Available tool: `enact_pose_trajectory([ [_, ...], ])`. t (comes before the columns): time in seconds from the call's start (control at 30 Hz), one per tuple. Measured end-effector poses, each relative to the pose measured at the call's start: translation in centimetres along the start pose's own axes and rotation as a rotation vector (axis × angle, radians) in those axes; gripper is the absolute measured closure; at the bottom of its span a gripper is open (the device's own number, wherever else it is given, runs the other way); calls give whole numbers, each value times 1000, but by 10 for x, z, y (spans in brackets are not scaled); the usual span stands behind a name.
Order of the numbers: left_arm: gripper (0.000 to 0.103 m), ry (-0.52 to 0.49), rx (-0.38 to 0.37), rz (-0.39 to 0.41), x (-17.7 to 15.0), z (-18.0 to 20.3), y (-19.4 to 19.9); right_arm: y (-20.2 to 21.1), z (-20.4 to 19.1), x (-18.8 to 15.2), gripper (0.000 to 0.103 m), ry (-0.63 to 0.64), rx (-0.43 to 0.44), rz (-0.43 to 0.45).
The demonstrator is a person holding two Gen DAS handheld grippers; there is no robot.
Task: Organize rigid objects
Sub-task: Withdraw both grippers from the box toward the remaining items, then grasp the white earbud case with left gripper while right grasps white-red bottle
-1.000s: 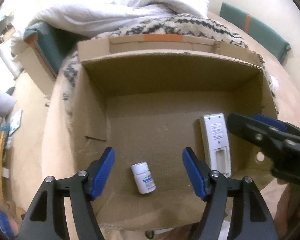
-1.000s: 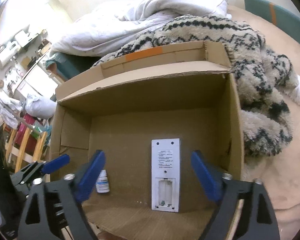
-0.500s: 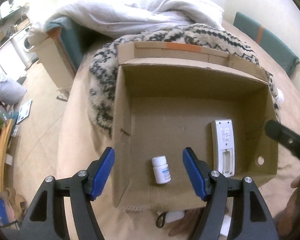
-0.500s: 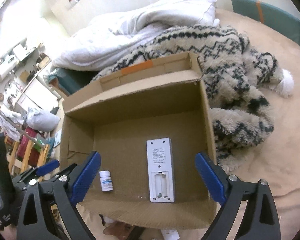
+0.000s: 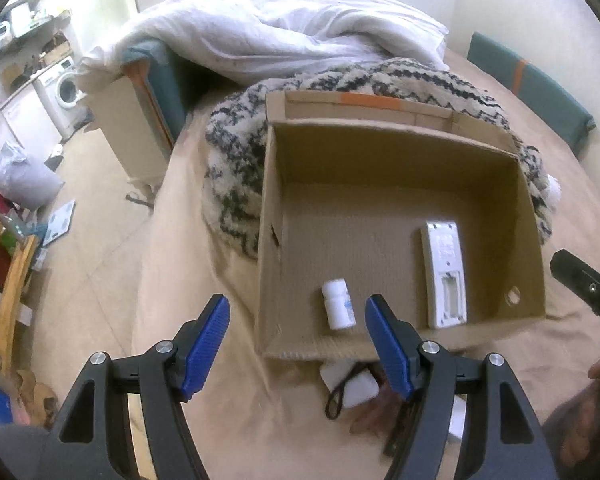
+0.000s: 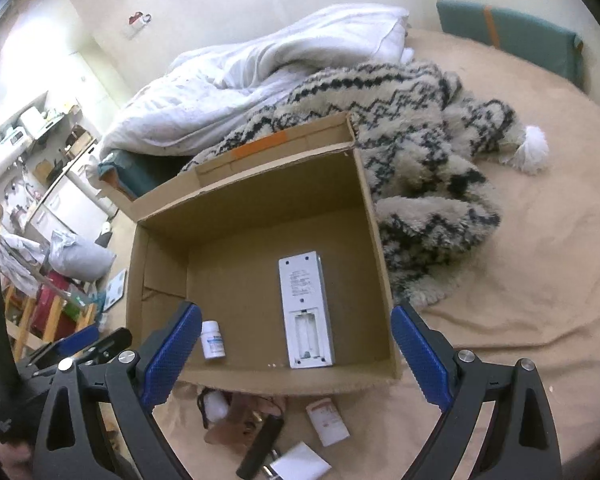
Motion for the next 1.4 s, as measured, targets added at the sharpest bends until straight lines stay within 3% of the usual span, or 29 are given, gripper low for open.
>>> enact_pose_trajectory([
  [0.27,35,6,-14,-28,-28,-1,7,10,-7,-27,2,65,5,-40],
  [0.57,35,87,-9,-99,-40,-18,-7,10,9,-37,2,30,7,-89],
  [0.7,35,117,-19,-165,-42,-21,-23,-10,19,-40,2,-34,22,-195],
  [0.83,36,145,-42,-259,-49,-24,-45,-25,15,-46,6,-22,2,-251],
  [1.0,37,248,-58,-372,-52,-35,-79,-39,14,-49,8,-26,-2,-294],
  [1.2,39,333,-33,-421,-50,-48,-103,-44,17,-49,8,-48,6,-316],
  [1.4,39,303,-57,-430,-44,-31,-116,-46,17,-48,8,-58,19,-323],
])
Point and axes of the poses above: each gripper's, at about its wrist camera, not at the fingertips, and y roughly against the way its jaws point, z to its right, x to its top, the point moved 2 cm from there along -y, roughly the way its jaws point, and after that the axes turned 5 degrees about -z, right-handed, at the moved point
